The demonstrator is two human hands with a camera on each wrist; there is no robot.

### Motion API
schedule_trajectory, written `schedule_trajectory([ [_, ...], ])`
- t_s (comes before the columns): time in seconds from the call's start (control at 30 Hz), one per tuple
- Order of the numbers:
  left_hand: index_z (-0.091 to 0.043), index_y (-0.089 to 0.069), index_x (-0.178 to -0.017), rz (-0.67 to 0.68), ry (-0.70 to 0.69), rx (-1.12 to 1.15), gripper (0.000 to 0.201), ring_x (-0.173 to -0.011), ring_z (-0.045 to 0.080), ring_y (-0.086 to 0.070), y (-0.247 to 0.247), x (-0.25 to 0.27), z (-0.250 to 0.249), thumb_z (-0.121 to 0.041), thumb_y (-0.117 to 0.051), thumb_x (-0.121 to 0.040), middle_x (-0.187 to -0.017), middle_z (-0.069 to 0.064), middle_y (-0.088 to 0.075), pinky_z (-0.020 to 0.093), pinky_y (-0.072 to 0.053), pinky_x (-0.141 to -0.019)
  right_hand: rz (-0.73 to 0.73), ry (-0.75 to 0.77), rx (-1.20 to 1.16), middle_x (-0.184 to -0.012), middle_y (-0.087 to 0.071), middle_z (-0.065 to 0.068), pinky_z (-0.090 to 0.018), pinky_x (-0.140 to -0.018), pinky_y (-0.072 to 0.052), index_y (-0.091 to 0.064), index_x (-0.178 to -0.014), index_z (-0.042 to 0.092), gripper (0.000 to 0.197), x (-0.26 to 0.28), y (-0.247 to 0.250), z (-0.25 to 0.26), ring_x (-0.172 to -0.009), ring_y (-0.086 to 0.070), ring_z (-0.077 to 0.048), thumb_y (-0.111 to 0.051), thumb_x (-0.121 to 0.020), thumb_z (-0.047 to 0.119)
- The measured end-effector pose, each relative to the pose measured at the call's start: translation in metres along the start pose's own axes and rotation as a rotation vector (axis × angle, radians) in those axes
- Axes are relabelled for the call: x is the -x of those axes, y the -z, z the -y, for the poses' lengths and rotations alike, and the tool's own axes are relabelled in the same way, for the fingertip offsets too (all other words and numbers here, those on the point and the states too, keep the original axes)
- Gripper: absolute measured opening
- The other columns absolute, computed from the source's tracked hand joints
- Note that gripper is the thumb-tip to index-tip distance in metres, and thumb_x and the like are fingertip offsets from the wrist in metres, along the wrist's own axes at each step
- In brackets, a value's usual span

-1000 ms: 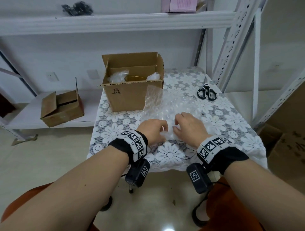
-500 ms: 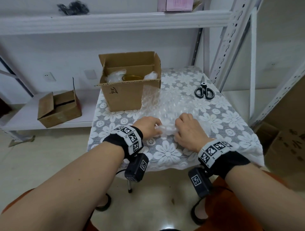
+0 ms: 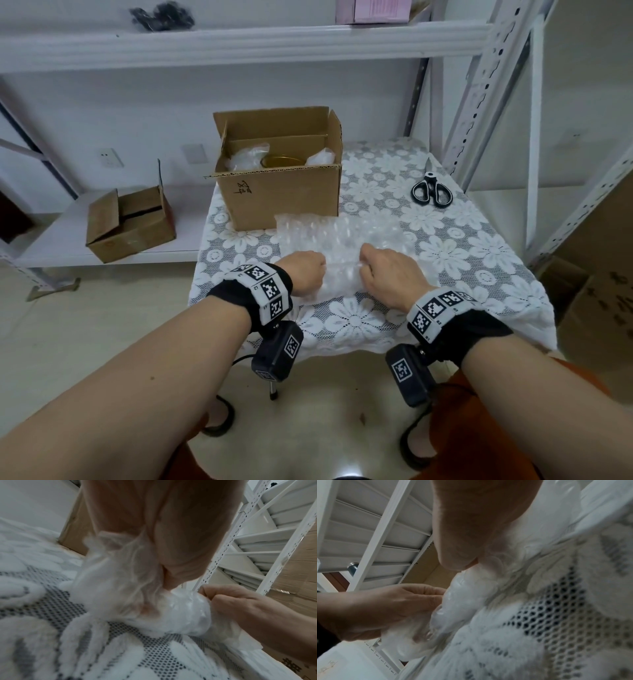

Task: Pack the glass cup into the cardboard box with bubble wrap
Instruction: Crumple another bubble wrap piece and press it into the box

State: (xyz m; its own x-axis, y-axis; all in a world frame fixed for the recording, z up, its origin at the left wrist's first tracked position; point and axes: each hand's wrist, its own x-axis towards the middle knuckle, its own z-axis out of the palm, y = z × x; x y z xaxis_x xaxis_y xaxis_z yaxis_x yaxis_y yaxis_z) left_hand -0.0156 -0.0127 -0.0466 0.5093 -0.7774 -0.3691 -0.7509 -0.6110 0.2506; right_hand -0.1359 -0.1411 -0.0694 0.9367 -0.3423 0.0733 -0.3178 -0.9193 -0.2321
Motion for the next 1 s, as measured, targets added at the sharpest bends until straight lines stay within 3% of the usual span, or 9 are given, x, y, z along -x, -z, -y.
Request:
schedule_trajectory([
  [0.17, -0.008, -0.056, -0.102, -0.074, 0.047, -0.033, 0.031, -0.083, 0.02, -0.052, 0.002, 0.0, 0.005, -0.029, -0.034, -0.101, -0.094, 0.005, -0.056, 0.03, -0.04, -0.072, 0.071, -0.001, 0.022, -0.074, -0.054, -0.003, -0.031, -0.061, -0.037, -0.047, -0.093, 0.011, 0.02, -0.007, 0.0, 0.002, -0.066, -0.052, -0.023, -0.03, -0.096, 0.021],
  [0.27, -0.011, -0.056, -0.1, -0.242, 0.089, -0.047, 0.022, -0.087, 0.021, -0.058, 0.001, 0.003, 0.01, -0.031, -0.048, -0.096, -0.096, 0.004, -0.061, 0.033, -0.049, -0.076, 0.084, -0.024, 0.054, -0.078, -0.055, -0.004, -0.032, -0.063, -0.039, -0.049, -0.094, 0.009, 0.024, -0.011, -0.002, 0.0, -0.07, -0.052, -0.023, -0.03, -0.097, 0.023],
  [0.37, -0.014, -0.06, -0.094, -0.507, -0.037, -0.053, 0.005, -0.089, 0.018, -0.058, -0.002, 0.005, 0.011, -0.014, -0.057, -0.09, -0.093, 0.0, -0.06, 0.027, -0.048, -0.074, 0.078, -0.027, 0.112, -0.096, -0.056, -0.008, -0.034, -0.075, -0.043, -0.053, -0.106, 0.007, 0.03, -0.016, -0.005, -0.003, -0.088, -0.051, -0.023, -0.03, -0.098, 0.025],
  [0.43, -0.017, -0.061, -0.09, -0.565, -0.151, 0.011, 0.009, -0.084, 0.015, -0.058, -0.002, 0.006, 0.005, -0.01, -0.055, -0.088, -0.091, -0.003, -0.061, 0.025, -0.047, -0.07, 0.055, -0.025, 0.144, -0.106, -0.055, -0.01, -0.036, -0.083, -0.043, -0.052, -0.11, 0.008, 0.029, -0.018, -0.007, -0.005, -0.096, -0.049, -0.025, -0.033, -0.097, 0.025],
  [0.53, -0.02, -0.059, -0.093, -0.487, -0.243, 0.089, 0.009, -0.087, 0.013, -0.057, -0.004, 0.009, -0.007, -0.026, -0.06, -0.087, -0.094, -0.006, -0.058, 0.027, -0.048, -0.074, 0.007, -0.013, 0.121, -0.109, -0.054, -0.011, -0.035, -0.085, -0.04, -0.051, -0.11, 0.007, 0.026, -0.019, -0.009, -0.005, -0.099, -0.047, -0.025, -0.036, -0.096, 0.022],
  [0.63, -0.025, -0.053, -0.103, -0.321, -0.222, 0.07, 0.036, -0.093, 0.012, -0.049, -0.012, 0.006, -0.006, -0.041, -0.072, -0.077, -0.104, -0.006, -0.051, 0.025, -0.041, -0.077, -0.098, 0.028, 0.067, -0.1, -0.054, -0.009, -0.035, -0.083, -0.042, -0.053, -0.102, 0.007, 0.016, -0.018, -0.01, -0.005, -0.093, -0.045, -0.023, -0.043, -0.093, 0.015],
  [0.7, -0.027, -0.049, -0.107, -0.262, -0.18, 0.059, 0.042, -0.096, 0.016, -0.05, -0.014, 0.004, -0.003, -0.039, -0.074, -0.075, -0.11, -0.004, -0.051, 0.026, -0.04, -0.079, -0.234, 0.059, 0.078, -0.087, -0.055, -0.009, -0.037, -0.072, -0.045, -0.056, -0.089, 0.006, 0.006, -0.016, -0.011, -0.004, -0.082, -0.047, -0.025, -0.055, -0.084, 0.003],
  [0.8, -0.029, -0.047, -0.107, -0.257, -0.156, 0.067, 0.041, -0.097, 0.019, -0.053, -0.015, 0.001, 0.0, -0.036, -0.074, -0.076, -0.112, -0.002, -0.053, 0.027, -0.041, -0.079, -0.38, 0.089, 0.114, -0.073, -0.053, -0.009, -0.033, -0.056, -0.041, -0.057, -0.076, 0.004, 0.019, -0.014, -0.011, -0.001, -0.067, -0.047, -0.026, -0.066, -0.069, -0.011],
  [1.0, -0.027, -0.048, -0.11, -0.26, -0.129, 0.116, 0.04, -0.095, 0.02, -0.055, -0.014, 0.0, 0.0, -0.037, -0.071, -0.079, -0.113, 0.001, -0.055, 0.032, -0.048, -0.081, -0.381, 0.226, 0.079, -0.081, -0.051, -0.005, -0.025, -0.054, -0.031, -0.055, -0.083, 0.008, 0.008, -0.009, -0.01, 0.006, -0.072, -0.048, -0.02, -0.056, -0.087, 0.014],
])
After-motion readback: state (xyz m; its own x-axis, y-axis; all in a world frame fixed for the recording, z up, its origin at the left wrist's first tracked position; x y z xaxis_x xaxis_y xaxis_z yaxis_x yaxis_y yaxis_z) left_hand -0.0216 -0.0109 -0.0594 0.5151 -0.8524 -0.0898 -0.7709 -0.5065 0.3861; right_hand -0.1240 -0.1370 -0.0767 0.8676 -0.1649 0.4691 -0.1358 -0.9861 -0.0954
